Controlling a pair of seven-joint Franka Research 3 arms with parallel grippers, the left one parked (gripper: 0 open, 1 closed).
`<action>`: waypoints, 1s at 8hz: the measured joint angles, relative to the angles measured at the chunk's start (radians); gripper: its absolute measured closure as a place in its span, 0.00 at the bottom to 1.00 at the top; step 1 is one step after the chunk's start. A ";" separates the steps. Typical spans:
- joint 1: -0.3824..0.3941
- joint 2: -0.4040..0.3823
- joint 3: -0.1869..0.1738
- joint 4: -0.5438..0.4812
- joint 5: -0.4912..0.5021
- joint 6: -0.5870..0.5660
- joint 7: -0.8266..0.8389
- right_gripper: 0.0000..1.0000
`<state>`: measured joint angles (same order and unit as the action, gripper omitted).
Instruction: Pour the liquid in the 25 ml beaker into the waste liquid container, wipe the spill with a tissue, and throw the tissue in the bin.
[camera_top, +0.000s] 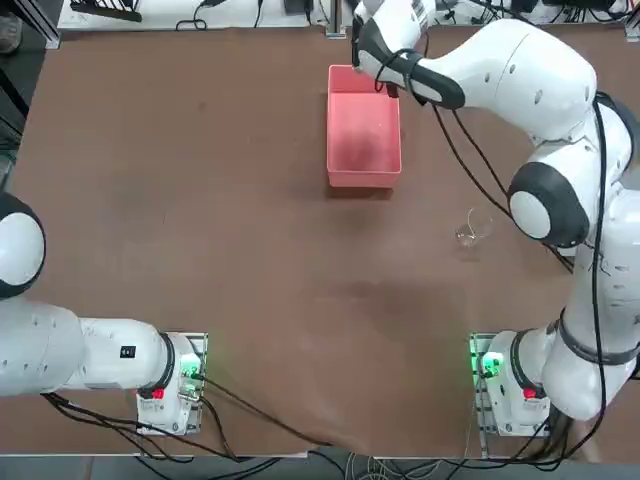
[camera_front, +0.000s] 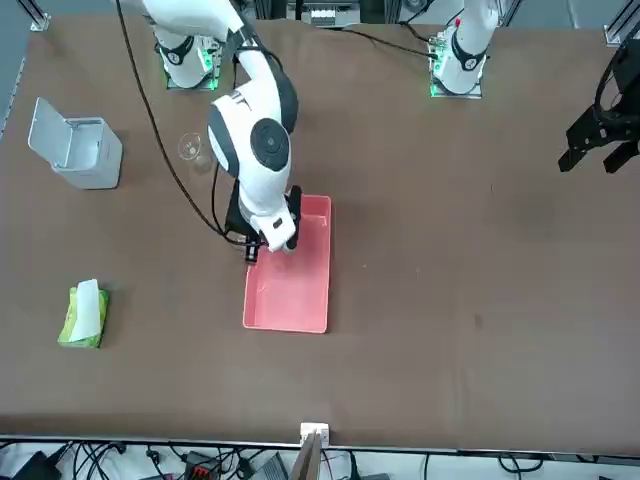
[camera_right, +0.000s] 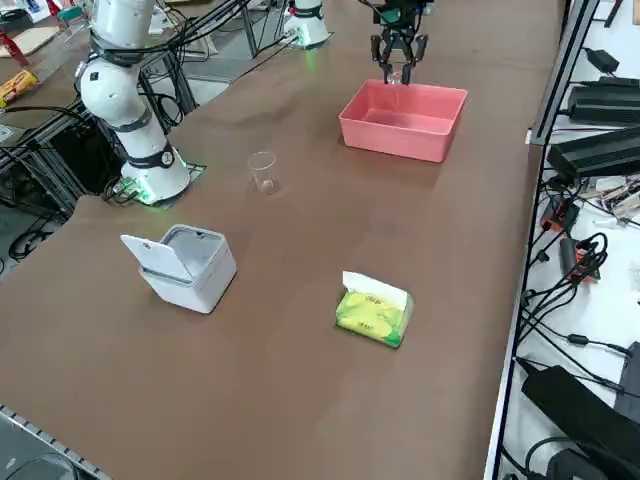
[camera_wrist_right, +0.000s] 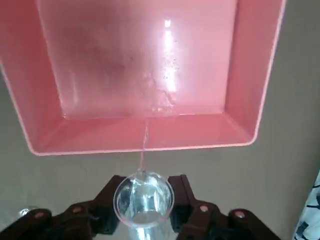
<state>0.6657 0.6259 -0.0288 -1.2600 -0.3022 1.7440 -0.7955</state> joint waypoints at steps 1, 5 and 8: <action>0.020 0.005 0.000 0.000 -0.023 -0.017 0.010 0.53; 0.074 0.024 0.000 0.008 -0.102 -0.087 0.022 0.53; 0.098 0.072 0.000 0.057 -0.173 -0.153 0.022 0.53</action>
<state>0.7636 0.6980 -0.0289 -1.2034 -0.4754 1.5913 -0.7732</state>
